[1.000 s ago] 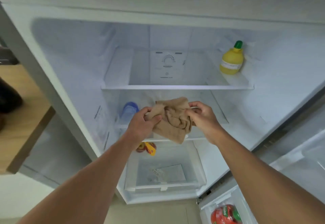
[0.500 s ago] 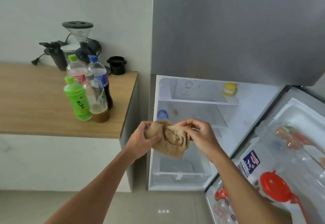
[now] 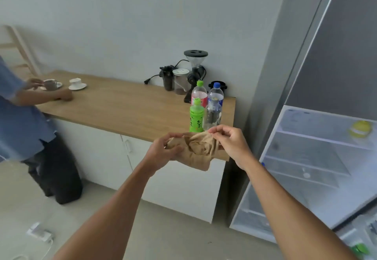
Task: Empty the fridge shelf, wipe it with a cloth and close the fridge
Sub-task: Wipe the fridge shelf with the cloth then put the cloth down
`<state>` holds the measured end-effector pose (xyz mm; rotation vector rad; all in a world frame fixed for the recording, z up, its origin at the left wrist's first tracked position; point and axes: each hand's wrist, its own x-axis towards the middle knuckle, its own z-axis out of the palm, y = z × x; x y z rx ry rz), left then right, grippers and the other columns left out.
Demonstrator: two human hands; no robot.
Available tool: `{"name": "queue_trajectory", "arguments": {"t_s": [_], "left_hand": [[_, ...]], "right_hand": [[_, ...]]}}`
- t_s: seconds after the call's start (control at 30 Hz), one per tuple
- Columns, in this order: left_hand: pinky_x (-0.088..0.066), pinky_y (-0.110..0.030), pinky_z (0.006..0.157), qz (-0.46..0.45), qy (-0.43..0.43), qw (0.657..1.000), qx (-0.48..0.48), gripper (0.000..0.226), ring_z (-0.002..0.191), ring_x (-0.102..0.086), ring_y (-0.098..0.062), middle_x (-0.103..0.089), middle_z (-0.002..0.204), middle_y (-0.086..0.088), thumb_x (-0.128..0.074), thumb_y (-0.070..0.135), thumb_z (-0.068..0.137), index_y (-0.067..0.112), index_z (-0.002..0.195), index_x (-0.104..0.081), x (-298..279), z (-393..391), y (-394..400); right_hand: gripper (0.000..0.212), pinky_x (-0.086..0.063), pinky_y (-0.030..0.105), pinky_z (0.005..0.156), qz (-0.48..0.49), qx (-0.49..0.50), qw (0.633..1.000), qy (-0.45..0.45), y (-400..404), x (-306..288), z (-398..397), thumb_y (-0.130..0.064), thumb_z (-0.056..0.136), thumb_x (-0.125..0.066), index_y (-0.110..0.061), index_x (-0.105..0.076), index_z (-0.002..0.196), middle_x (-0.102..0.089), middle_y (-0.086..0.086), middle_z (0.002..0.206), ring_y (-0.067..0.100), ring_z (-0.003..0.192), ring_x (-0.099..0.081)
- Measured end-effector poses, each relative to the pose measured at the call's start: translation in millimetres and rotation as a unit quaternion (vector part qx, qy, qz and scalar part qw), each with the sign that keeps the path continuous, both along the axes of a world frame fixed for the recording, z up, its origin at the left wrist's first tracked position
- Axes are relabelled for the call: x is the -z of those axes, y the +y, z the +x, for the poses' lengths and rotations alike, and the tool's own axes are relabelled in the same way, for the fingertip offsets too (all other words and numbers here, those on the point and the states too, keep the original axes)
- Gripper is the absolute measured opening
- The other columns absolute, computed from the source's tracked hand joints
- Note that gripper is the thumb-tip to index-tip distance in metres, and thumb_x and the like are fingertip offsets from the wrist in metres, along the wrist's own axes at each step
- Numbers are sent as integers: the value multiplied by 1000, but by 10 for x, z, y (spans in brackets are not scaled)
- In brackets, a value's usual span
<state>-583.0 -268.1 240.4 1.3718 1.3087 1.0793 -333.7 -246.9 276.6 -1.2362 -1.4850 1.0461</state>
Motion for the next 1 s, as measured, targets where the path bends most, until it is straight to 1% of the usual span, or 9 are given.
{"name": "queue_trajectory", "arguments": {"t_s": [0.13, 0.27, 0.37, 0.47, 0.6, 0.77, 0.87, 0.93, 1.0], "left_hand": [[-61, -58, 89, 9, 13, 999, -40, 38, 104, -75, -34, -78, 108, -9, -84, 35, 75, 35, 112, -76, 24, -509, 249], [-62, -59, 87, 4, 21, 998, -63, 39, 103, -75, -33, -78, 107, -8, -83, 42, 73, 39, 110, -75, 107, -916, 705], [-61, -58, 89, -15, 28, 998, -53, 30, 106, -74, -36, -77, 111, -12, -82, 29, 83, 38, 111, -74, 207, -1168, 1178], [-63, -52, 88, -31, 18, 999, -41, 30, 111, -71, -40, -73, 117, -18, -79, 11, 90, 26, 115, -71, 332, -1331, 1693], [-63, -53, 90, -42, 21, 998, -30, 36, 113, -71, -33, -70, 123, -14, -80, 12, 89, 27, 120, -67, 598, -1451, 2314], [-63, -42, 87, -56, 123, 991, -15, 44, 108, -71, -24, -69, 124, -6, -79, 14, 87, 37, 123, -65, 1076, -1562, 2810], [-53, -27, 75, -71, 213, 974, -16, 46, 91, -62, -14, -65, 107, 4, -74, 16, 91, 34, 131, -62, 1320, -1621, 2927], [-45, -24, 69, -76, 256, 964, -13, 44, 82, -57, -9, -61, 96, 10, -73, 22, 93, 33, 133, -60, 1407, -1641, 2938], [-48, -28, 73, -75, 280, 957, -12, 43, 85, -63, -16, -67, 99, 4, -71, 28, 93, 35, 134, -59, 1446, -1650, 2934]], "right_hand": [[17, -62, 47, 72, 3, -13, 1000, -3, 396, 95, -597, -7, 96, -63, -15, -78, 95, -75, 13, 97, 26, 85, -70], [16, -56, 32, 63, 9, -10, 1000, -7, 935, 266, -1033, -7, 95, -64, -15, -78, 94, -74, 16, 97, 11, 76, -62], [18, -54, 38, 67, -1, -11, 1000, -12, 1435, 453, -1302, -10, 92, -65, -21, -79, 89, -74, 16, 91, 11, 73, -61], [20, -51, 35, 68, -4, 0, 1000, -17, 1933, 634, -1527, -11, 91, -64, -24, -79, 86, -75, 6, 83, 10, 72, -61], [17, -49, 27, 67, -12, 30, 999, -23, 2519, 908, -1745, -13, 92, -65, -23, -77, 87, -74, -5, 76, 5, 69, -62], [15, -55, 33, 77, -81, 73, 994, -2, 3016, 1417, -1895, -17, 90, -65, -29, -74, 91, -77, -8, 88, 7, 80, -69], [17, -57, 30, 82, -107, 85, 989, -53, 3086, 1692, -1916, -18, 86, -67, -31, -73, 96, -76, -11, 96, 12, 94, -71], [19, -52, 25, 78, -108, 86, 985, -103, 3076, 1823, -1918, -19, 85, -70, -27, -74, 102, -74, -10, 98, 13, 96, -69], [24, -42, 19, 73, -95, 80, 980, -153, 3065, 1917, -1924, -16, 86, -70, -22, -75, 108, -74, -6, 102, 13, 98, -68]]}}
